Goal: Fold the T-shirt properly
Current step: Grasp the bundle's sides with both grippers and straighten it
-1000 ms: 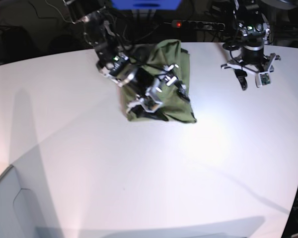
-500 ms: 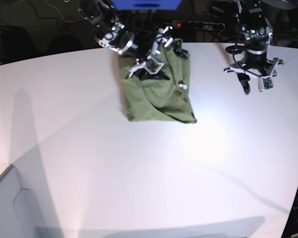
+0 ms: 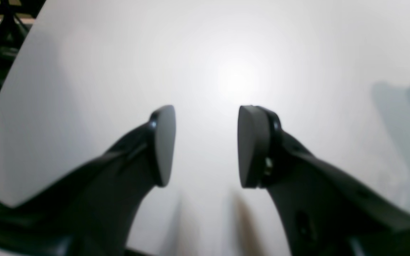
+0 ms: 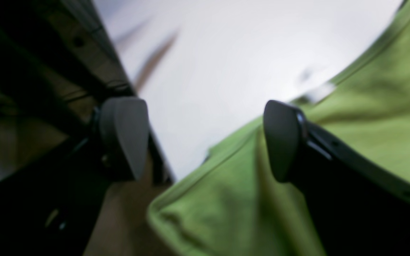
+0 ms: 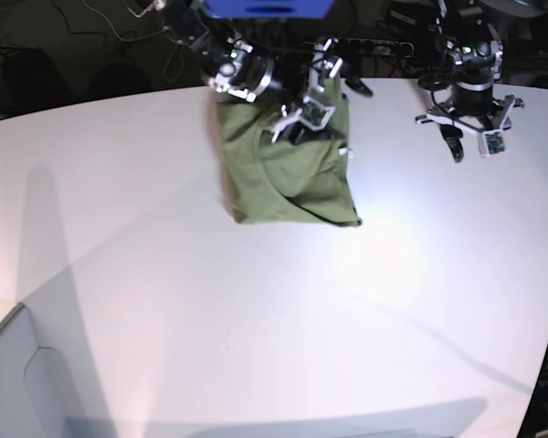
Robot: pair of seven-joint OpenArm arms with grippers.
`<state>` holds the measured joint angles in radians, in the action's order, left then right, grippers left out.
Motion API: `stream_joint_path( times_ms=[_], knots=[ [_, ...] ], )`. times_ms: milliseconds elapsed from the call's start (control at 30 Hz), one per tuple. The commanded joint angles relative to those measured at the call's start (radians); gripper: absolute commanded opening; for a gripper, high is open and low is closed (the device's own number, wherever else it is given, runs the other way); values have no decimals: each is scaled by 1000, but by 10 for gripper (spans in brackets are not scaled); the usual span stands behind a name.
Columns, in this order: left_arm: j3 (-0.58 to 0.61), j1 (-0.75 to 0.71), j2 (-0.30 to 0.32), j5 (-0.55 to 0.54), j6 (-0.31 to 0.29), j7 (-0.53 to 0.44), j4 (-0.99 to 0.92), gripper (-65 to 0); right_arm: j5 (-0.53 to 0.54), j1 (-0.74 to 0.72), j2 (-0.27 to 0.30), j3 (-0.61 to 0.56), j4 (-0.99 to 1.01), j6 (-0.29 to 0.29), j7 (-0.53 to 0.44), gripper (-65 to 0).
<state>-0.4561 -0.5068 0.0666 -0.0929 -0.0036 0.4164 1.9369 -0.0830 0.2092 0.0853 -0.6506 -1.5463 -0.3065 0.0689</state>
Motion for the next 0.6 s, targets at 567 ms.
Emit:
stream_joint_path(
  times_ms=[567],
  knots=[
    [303,32,-1,-327,3,-34,-198,-268,15,186,23,457,-262,-7,-27,-161]
  ],
)
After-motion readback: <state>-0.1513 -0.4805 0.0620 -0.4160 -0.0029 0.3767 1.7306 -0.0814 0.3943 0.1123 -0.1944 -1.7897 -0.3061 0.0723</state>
